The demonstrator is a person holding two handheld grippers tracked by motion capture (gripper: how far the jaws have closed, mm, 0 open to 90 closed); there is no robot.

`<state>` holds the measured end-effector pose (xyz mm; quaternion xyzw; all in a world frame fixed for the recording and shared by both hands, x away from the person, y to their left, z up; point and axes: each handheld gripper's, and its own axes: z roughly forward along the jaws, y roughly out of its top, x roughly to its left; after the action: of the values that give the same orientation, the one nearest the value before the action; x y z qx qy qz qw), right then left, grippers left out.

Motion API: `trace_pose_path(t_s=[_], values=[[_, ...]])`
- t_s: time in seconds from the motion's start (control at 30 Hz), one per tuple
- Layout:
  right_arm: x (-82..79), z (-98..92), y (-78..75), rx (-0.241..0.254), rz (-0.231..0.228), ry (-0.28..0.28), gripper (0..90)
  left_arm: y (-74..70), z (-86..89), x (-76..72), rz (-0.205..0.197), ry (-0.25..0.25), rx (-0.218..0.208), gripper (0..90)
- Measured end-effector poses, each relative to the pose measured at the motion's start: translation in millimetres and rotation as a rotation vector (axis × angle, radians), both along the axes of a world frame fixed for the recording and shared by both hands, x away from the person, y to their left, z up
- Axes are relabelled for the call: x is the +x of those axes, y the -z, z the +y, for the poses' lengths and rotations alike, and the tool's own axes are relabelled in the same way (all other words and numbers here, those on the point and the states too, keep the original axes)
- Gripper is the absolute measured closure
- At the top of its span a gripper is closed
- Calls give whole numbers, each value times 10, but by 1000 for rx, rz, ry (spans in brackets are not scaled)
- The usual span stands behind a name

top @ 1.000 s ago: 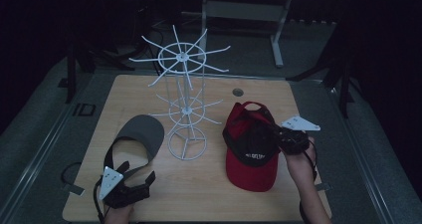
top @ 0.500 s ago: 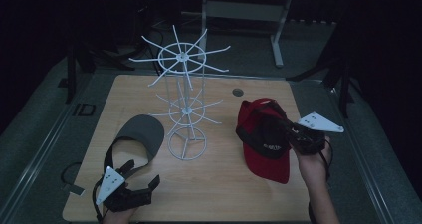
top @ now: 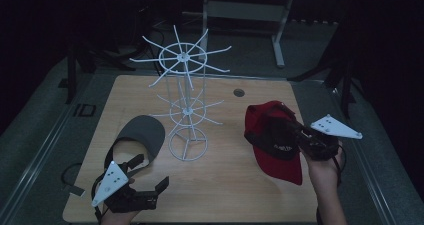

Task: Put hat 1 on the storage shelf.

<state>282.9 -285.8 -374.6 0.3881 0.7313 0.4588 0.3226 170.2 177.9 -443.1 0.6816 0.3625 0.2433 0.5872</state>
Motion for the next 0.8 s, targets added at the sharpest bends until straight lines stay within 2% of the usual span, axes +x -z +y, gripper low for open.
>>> trace_pose_path(t_s=[0.17, 0.3, 0.5, 0.8], values=[[-76, 9, -73, 28, -8, -23, 844, -178, -97, 30, -10, 45, 3, 13], [-151, 33, -145, 36, -22, -49, 845, -307, -200, 55, -41, 87, 26, 13], [-237, 54, -243, 46, -43, -71, 845, -473, -372, 115, -59, 151, 47, 13], [-368, 91, -343, 67, -63, -119, 845, -556, -645, 212, -55, 216, 57, 13]])
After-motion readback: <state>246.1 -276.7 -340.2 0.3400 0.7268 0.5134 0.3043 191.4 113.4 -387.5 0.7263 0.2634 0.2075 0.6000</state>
